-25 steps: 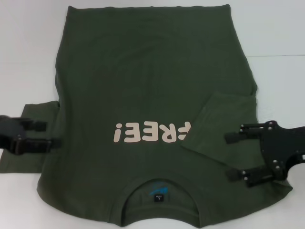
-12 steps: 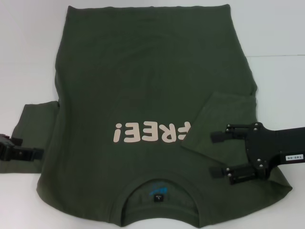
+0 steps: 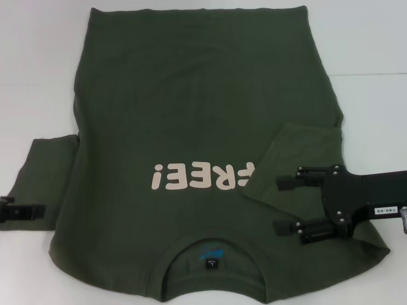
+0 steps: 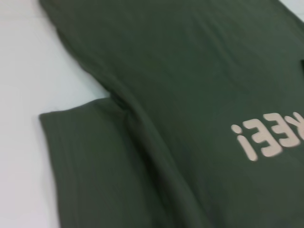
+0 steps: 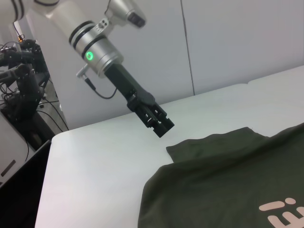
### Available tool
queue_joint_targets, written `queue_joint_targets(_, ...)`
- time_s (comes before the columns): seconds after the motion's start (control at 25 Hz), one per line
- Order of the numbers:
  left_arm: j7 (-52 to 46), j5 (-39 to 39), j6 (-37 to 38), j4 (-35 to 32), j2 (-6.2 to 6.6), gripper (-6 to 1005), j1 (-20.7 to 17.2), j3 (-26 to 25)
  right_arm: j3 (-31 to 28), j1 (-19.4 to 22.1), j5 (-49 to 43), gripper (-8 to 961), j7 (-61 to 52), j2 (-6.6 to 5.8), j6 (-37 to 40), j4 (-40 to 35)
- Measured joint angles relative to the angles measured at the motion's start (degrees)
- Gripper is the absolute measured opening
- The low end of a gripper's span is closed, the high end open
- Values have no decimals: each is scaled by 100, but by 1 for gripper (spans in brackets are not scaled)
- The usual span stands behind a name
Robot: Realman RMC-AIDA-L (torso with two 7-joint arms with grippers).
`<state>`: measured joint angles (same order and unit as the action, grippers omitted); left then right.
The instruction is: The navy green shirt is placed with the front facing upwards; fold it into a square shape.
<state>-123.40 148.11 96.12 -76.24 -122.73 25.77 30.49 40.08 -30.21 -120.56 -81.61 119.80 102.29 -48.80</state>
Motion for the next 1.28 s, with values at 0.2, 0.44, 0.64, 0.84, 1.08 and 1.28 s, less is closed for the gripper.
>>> queue_joint_targets(0.2, 98, -158, -330, 168, -58, 798, -230, -219, -34, -59, 2, 865, 83, 0, -62, 194)
queue_joint_targets(0.44, 52, -195, -313, 451, 64, 798, -137, -632, -8, -111, 2, 840, 63, 0, -137, 205)
queue_joint_targets(0.64, -249, -116, -75, 620, 236, 798, 83, -801, 1, -143, 1, 819, 43, 0, -143, 229)
queue_joint_targets(0.84, -421, 17, -40, 858, 376, 797, 223, -1027, 1, -155, -1, 797, 61, 0, -144, 302)
queue_joint_targets(1.08, -587, 396, -96, 1175, 503, 797, 396, -1263, 33, -154, -7, 790, 67, 0, -141, 340)
queue_joint_targets(1.28, -733, 504, -154, 1241, 545, 799, 493, -1285, 35, -153, -3, 791, 46, 0, -133, 337)
